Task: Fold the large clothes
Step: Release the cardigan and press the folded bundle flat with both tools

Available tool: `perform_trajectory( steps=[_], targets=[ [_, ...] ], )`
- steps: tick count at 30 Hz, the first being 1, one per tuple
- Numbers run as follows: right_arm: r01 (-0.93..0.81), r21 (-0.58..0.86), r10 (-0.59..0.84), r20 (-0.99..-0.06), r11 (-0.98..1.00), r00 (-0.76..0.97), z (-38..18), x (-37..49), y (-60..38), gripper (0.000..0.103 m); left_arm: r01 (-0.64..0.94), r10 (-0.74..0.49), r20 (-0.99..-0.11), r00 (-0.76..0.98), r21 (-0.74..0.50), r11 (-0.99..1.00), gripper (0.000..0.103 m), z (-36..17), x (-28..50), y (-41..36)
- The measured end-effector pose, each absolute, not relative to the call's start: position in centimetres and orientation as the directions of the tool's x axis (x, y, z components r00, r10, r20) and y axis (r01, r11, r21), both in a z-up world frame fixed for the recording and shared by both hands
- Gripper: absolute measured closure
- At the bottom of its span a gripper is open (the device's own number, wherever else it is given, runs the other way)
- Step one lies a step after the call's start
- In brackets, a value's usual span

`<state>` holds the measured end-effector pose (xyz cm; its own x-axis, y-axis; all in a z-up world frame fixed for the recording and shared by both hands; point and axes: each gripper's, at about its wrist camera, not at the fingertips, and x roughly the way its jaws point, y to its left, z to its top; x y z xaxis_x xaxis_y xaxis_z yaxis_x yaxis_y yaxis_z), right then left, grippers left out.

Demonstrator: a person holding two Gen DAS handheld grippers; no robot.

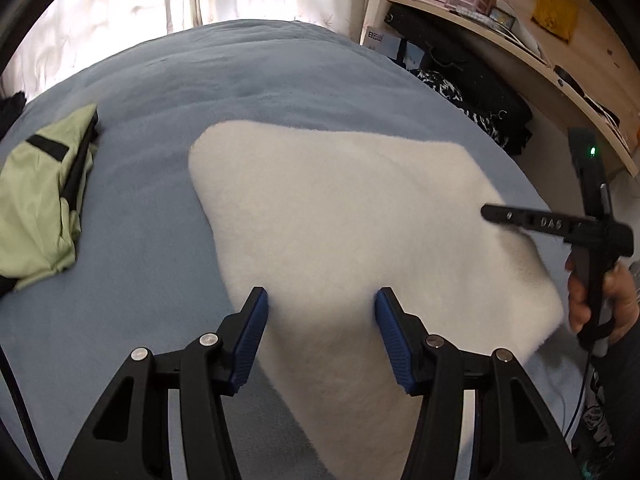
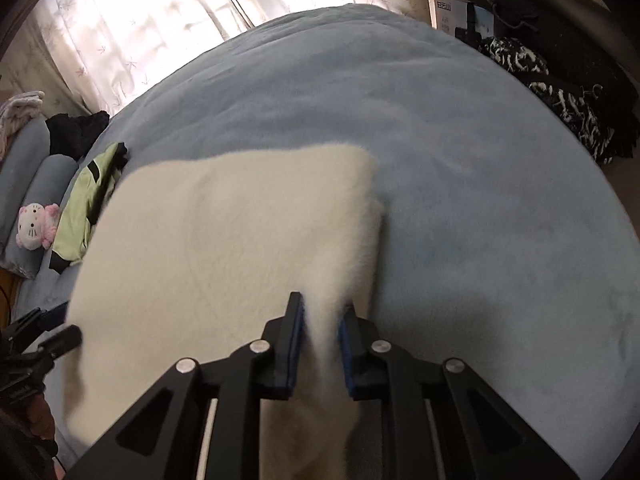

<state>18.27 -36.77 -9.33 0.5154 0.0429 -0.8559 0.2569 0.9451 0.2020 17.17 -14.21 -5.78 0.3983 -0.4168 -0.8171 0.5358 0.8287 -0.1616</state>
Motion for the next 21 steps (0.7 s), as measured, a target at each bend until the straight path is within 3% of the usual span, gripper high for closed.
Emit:
perform_trajectory(
  steps=[4,7,11,14,19,21],
  targets=[
    [0.290,0.028,-0.145,-0.817,0.957,0.558,-6.7,19.0,-35.1,0.079,0.528,-0.429,-0.786,0.446,-0.156,0.835,0.049,-3.7,18.3,-13.5],
    [0.261,0.048,-0.123,-0.790,0.964,0.601,-5.7,20.2,-33.4,0.079,0.508,-0.444,-0.783,0.435,-0.193,0.839,0.049,-3.2,19.8,-14.0],
    [0.219,0.143,-0.015,-0.805,0.965,0.593,-6.9,23.4,-31.0,0.079,0.506,-0.466,-0.789,0.400,-0.234,0.830,0.069,-4.2,21.2,-15.7],
    [0.194,0.155,0.017,-0.821,0.969,0.571,-8.8,25.6,-29.5,0.079,0.478,-0.475,-0.786,0.396,-0.266,0.837,0.072,-5.3,22.1,-16.8],
    [0.250,0.023,-0.127,-0.814,0.968,0.567,-10.3,26.3,-31.1,0.081,0.466,-0.488,-0.767,0.416,-0.281,0.839,0.072,-5.9,23.4,-16.8],
    [0.293,0.059,-0.123,-0.814,0.954,0.568,-10.6,25.6,-33.7,0.085,0.475,-0.499,-0.764,0.409,-0.289,0.831,0.080,-6.2,23.6,-16.7]
  ],
)
